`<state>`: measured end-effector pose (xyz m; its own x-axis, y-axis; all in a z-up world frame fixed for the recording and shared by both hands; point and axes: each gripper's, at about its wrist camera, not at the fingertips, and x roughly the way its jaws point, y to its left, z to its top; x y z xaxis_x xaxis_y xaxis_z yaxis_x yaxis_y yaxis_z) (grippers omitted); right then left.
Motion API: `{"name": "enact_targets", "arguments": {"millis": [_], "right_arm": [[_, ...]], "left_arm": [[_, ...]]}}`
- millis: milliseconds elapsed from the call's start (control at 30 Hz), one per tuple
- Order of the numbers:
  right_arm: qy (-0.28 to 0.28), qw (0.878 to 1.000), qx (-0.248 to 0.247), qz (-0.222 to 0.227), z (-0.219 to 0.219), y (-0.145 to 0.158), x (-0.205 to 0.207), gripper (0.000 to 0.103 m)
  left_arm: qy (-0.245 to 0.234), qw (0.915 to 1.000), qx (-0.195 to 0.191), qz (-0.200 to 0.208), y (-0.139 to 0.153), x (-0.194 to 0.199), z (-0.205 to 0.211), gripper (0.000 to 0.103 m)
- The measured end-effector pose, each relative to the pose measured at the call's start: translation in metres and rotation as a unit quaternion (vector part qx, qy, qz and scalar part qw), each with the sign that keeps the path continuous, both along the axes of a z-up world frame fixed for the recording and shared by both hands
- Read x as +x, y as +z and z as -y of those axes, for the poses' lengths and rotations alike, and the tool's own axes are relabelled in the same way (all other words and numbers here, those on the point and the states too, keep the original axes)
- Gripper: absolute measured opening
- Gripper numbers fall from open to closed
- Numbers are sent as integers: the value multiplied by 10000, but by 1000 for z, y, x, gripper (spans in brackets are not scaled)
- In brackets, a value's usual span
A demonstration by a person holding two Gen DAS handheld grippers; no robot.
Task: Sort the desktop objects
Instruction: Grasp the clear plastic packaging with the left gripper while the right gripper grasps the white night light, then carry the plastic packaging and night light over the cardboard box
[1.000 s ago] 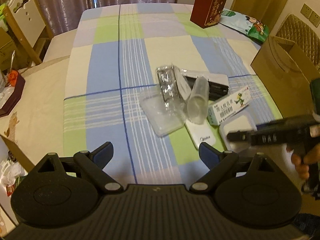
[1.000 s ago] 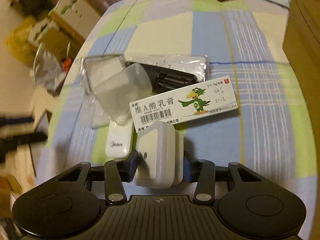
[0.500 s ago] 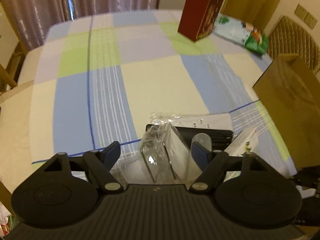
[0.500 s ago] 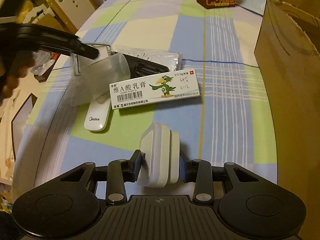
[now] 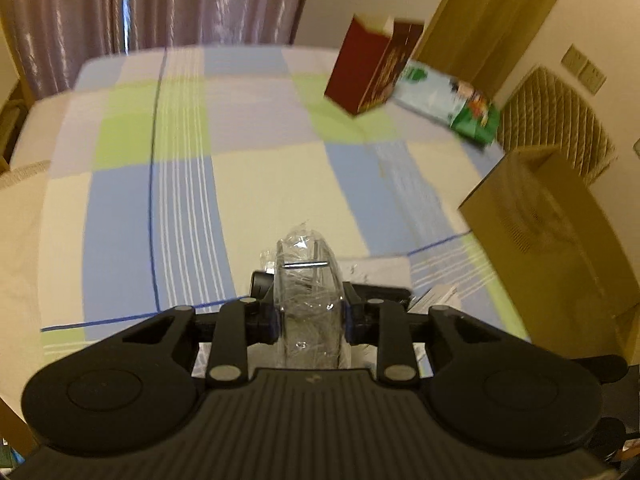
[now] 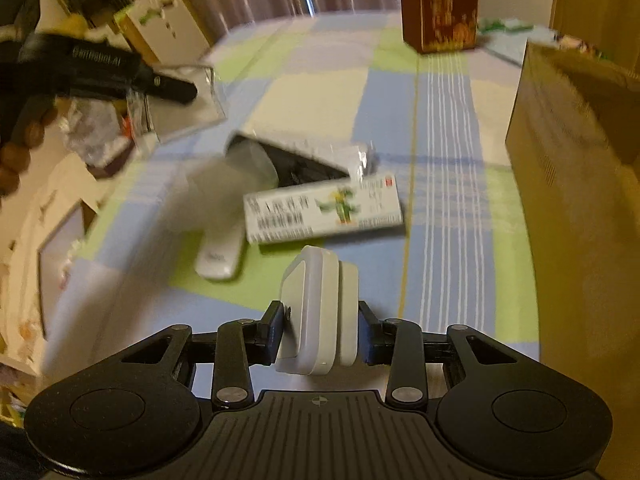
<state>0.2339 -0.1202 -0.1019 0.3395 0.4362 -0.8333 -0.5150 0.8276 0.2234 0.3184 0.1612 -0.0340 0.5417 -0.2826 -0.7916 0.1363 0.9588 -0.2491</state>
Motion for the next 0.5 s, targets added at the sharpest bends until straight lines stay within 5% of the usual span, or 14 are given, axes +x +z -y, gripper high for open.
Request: {"name": "enact_targets", "arguments": {"millis": [200, 500], "right_arm": [[-19, 9981, 418, 448, 26, 45, -5, 36], [-518, 9919, 480, 1054, 124, 104, -6, 36]], "left_arm": [[-238, 9982, -102, 532, 42, -26, 24, 24], [-1164, 9877, -164, 1036, 81, -39, 111, 24]]}}
